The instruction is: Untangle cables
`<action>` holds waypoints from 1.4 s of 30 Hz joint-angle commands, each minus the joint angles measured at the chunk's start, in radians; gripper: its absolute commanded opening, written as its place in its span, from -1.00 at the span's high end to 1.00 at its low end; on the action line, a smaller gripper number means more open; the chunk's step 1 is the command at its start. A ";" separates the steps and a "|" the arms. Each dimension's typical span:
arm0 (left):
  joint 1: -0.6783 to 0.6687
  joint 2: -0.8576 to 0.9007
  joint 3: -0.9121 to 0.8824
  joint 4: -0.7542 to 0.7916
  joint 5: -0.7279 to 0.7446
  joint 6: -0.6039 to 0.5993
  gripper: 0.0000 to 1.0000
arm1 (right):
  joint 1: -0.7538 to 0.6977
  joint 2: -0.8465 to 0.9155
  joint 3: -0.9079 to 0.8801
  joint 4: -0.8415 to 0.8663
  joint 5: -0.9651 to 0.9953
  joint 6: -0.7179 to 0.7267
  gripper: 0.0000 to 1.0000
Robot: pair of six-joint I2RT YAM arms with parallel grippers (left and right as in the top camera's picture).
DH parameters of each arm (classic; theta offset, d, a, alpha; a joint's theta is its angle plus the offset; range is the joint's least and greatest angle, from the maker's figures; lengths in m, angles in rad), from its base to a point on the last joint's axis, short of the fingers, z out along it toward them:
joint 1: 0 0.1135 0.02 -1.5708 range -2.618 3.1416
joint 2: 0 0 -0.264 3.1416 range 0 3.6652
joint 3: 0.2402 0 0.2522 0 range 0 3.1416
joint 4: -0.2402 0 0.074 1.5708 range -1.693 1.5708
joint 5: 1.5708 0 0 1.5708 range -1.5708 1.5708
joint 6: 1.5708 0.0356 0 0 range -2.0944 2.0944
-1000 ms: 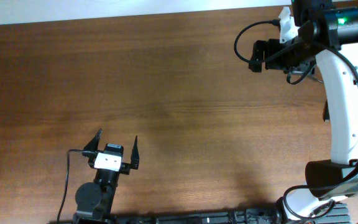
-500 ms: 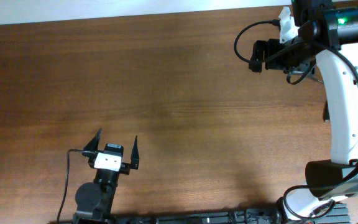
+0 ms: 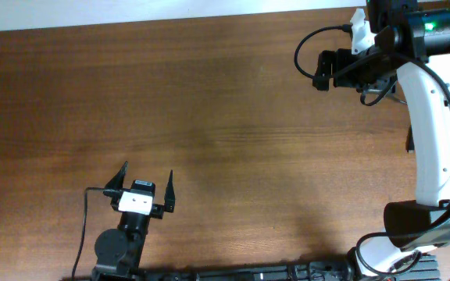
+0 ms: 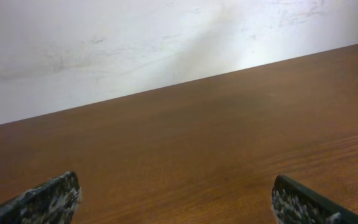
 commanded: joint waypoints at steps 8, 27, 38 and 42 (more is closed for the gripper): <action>0.006 -0.010 -0.002 -0.008 -0.007 0.006 -0.98 | 0.006 -0.002 -0.050 0.091 0.173 0.010 -0.97; 0.006 -0.010 -0.002 -0.008 -0.007 0.006 -0.98 | 0.005 -0.542 -1.276 1.225 0.195 -0.016 -0.97; 0.006 -0.010 -0.002 -0.008 -0.007 0.006 -0.98 | 0.005 -0.729 -1.775 1.897 0.195 -0.016 -0.97; 0.006 -0.010 -0.002 -0.008 -0.007 0.006 -0.98 | 0.005 -0.817 -1.918 2.039 0.195 -0.016 -0.97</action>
